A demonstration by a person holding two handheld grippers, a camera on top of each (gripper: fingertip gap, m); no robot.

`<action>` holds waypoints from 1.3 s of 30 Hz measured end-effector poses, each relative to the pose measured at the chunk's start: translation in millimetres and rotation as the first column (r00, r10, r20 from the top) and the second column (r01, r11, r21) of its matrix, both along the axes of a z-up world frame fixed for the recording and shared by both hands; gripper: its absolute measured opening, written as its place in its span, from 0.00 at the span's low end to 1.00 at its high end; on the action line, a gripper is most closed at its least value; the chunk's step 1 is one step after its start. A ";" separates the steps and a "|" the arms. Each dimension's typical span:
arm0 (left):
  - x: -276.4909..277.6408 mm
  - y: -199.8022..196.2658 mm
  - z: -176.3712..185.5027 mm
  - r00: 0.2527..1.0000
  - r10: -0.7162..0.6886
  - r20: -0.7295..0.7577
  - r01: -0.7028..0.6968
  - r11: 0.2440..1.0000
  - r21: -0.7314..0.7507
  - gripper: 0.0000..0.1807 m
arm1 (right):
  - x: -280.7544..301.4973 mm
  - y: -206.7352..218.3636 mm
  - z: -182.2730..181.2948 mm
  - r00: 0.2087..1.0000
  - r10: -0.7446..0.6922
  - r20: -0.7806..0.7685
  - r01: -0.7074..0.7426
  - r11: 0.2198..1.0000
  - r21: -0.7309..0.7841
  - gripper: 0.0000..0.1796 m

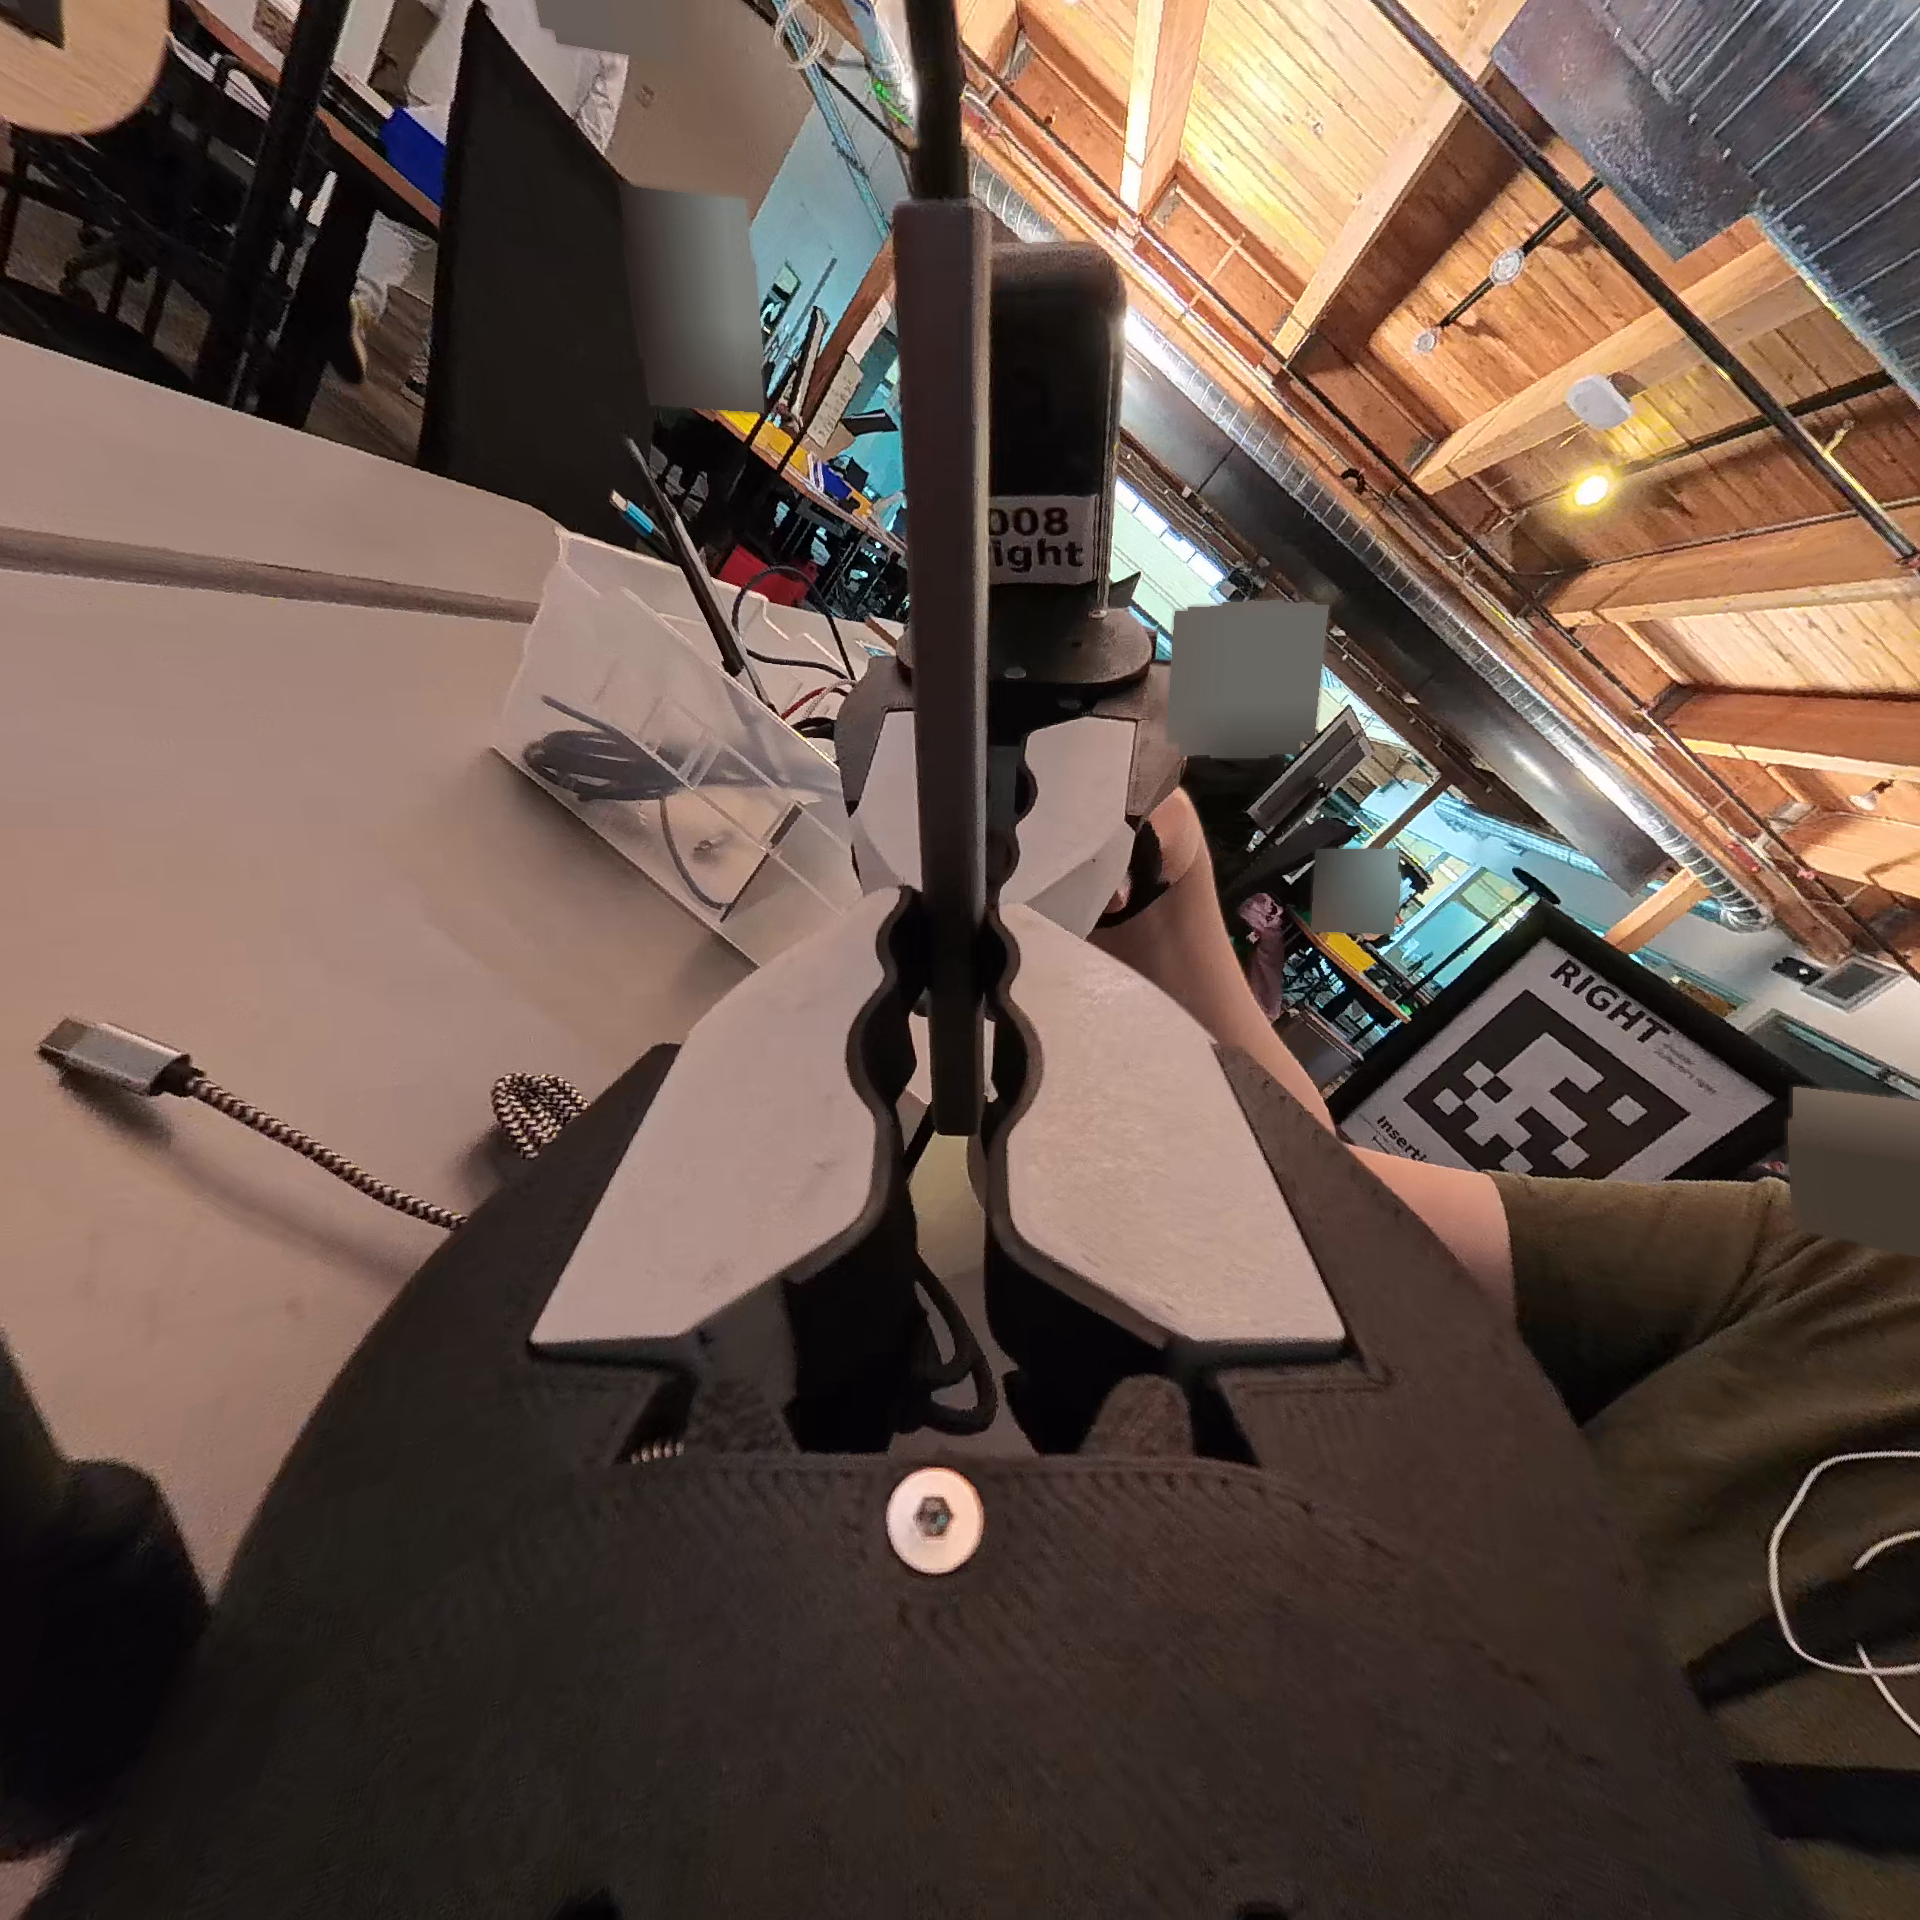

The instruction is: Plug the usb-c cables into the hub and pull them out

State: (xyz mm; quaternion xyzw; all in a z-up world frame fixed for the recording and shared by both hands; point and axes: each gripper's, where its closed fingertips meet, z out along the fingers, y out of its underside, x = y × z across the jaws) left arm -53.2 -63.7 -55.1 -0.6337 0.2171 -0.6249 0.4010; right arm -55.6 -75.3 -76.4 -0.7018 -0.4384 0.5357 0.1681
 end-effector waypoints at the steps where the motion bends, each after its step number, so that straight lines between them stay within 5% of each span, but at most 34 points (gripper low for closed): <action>1: -1.1 0.1 0.9 1.000 0.001 0.001 -0.001 1.000 0.001 0.05 | -1.1 0.3 1.0 1.000 0.001 -0.009 -0.001 1.000 0.011 0.04; 11: -10.7 2.8 13.0 0.983 0.118 -0.143 -0.110 0.992 0.067 0.06 | -10.4 5.0 17.5 0.990 -0.026 -0.139 0.028 1.000 0.008 0.04; 24: -4.6 -22.4 11.8 0.966 -0.007 -0.259 0.030 0.996 0.087 0.06 | -8.5 -8.0 28.9 0.981 0.049 -0.187 -0.048 0.999 0.008 0.04; 39: -1.2 -45.8 -14.6 0.899 -0.162 -0.406 0.188 0.982 0.025 0.06 | -9.6 -23.3 14.3 0.988 0.138 -0.073 -0.134 0.989 0.060 0.04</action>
